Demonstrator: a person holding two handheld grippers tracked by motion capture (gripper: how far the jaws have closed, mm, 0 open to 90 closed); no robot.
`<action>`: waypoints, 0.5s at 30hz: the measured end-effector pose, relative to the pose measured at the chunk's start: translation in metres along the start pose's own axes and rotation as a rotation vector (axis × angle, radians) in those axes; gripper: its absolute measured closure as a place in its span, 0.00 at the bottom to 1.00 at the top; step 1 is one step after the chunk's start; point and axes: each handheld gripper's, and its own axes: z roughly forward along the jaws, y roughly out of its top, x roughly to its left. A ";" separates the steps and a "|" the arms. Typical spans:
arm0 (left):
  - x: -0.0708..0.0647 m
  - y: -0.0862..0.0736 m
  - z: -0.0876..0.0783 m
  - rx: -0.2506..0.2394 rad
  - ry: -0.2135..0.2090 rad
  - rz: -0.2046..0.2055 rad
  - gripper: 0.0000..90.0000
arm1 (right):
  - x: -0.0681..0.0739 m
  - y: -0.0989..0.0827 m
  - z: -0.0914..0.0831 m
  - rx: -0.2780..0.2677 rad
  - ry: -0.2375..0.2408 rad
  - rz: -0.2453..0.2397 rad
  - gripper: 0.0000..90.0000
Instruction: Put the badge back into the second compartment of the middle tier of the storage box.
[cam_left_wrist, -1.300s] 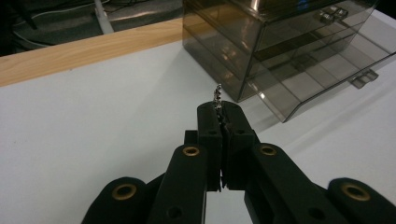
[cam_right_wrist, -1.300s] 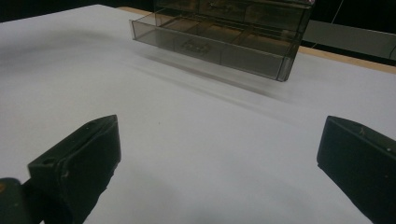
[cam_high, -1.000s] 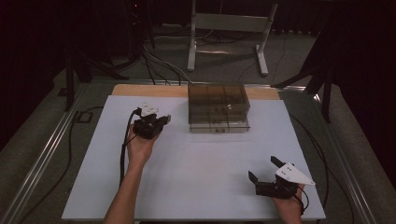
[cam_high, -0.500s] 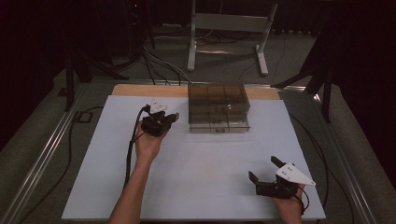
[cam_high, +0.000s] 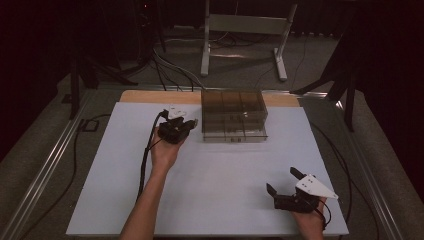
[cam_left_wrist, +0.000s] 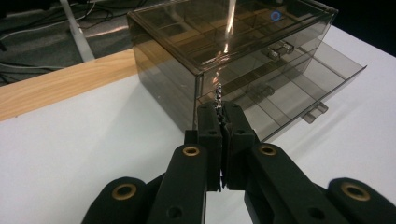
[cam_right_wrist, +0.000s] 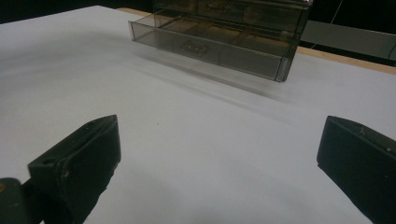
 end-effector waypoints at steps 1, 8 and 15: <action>-0.001 0.000 0.001 -0.001 -0.003 -0.001 0.99 | 0.000 0.000 0.000 0.000 0.000 0.000 0.00; -0.003 0.000 0.007 0.006 -0.006 0.003 0.99 | 0.000 0.000 0.000 0.000 0.001 -0.001 0.00; -0.007 0.001 0.012 0.015 -0.011 0.011 0.99 | 0.000 0.000 0.000 -0.001 0.001 -0.001 0.00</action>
